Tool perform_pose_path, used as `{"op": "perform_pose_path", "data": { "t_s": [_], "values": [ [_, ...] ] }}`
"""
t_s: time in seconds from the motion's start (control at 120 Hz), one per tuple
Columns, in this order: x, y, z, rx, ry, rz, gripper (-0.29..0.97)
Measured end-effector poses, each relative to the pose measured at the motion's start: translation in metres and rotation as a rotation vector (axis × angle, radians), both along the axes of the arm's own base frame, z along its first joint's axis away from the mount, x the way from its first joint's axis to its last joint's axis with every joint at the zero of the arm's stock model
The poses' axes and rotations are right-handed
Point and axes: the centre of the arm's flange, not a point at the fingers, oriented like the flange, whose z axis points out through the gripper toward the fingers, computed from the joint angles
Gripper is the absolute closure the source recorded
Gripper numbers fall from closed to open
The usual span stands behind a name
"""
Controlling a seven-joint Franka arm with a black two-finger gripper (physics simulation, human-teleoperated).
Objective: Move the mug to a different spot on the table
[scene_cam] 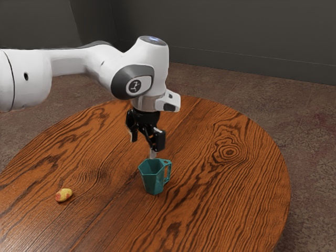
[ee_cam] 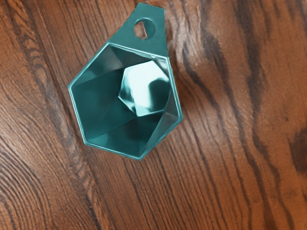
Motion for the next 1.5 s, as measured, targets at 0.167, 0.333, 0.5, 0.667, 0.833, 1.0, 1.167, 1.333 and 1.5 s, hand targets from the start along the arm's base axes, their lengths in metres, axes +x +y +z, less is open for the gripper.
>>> {"op": "perform_pose_path", "data": {
  "t_s": [0.167,0.333,0.5,0.667,0.833,1.0,1.167,1.333,1.5],
  "values": [
    [0.016,-0.014,-0.034,-0.055,-0.019,-0.08,0.0],
    [0.03,-0.017,-0.067,-0.073,-0.025,-0.153,0.0],
    [0.049,-0.014,-0.086,-0.085,-0.041,-0.206,0.0],
    [0.063,-0.004,-0.097,-0.097,-0.048,-0.244,0.0],
    [0.068,-0.005,-0.115,-0.108,-0.049,-0.291,0.0],
    [0.071,-0.001,-0.127,-0.111,-0.045,-0.319,0.0],
    [0.075,0.003,-0.138,-0.112,-0.041,-0.342,0.0],
    [0.077,0.008,-0.143,-0.114,-0.039,-0.356,0.0],
    [0.078,0.009,-0.149,-0.115,-0.032,-0.372,0.0]
  ]
}}
